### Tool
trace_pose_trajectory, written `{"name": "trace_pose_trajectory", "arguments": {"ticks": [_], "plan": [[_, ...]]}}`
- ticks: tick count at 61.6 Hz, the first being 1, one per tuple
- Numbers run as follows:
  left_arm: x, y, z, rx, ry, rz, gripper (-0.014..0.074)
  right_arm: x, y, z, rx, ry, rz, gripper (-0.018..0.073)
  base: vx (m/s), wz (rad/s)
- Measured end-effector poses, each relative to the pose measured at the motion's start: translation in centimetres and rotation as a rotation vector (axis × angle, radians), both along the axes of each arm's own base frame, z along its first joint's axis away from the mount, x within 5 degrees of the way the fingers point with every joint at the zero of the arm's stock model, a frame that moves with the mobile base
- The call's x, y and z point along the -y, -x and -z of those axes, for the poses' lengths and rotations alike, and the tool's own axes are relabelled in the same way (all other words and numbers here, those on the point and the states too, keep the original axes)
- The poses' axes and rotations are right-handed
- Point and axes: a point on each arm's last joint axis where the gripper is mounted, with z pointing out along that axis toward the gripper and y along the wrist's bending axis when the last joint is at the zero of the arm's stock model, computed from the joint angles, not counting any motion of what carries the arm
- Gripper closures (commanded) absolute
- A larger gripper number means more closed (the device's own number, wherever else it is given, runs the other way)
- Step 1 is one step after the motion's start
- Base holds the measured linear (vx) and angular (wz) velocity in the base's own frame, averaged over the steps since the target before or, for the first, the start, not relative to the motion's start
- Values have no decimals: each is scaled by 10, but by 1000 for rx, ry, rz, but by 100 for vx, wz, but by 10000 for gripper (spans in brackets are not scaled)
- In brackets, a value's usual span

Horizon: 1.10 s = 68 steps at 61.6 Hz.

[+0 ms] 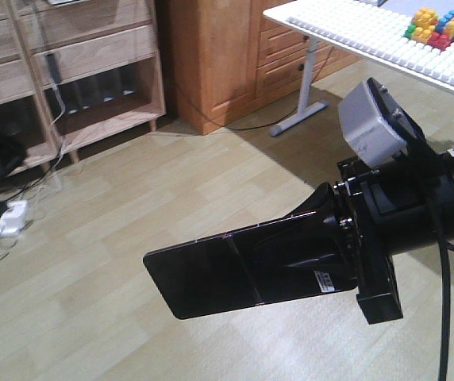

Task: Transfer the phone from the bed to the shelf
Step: 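Keep holding the phone while driving toward the wooden shelf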

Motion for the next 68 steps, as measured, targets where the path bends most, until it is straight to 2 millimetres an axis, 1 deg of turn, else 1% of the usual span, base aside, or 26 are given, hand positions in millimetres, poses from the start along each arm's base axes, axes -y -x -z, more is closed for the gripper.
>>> {"name": "trace_pose_trajectory", "arguments": {"ticks": [36,68], "plan": [[0,0,0,0,0,0,595,0,0,0,0,0,0,561,40,-18],[0,0,0,0,0,0,595,0,0,0,-1,0,-1,561,42,4]]}}
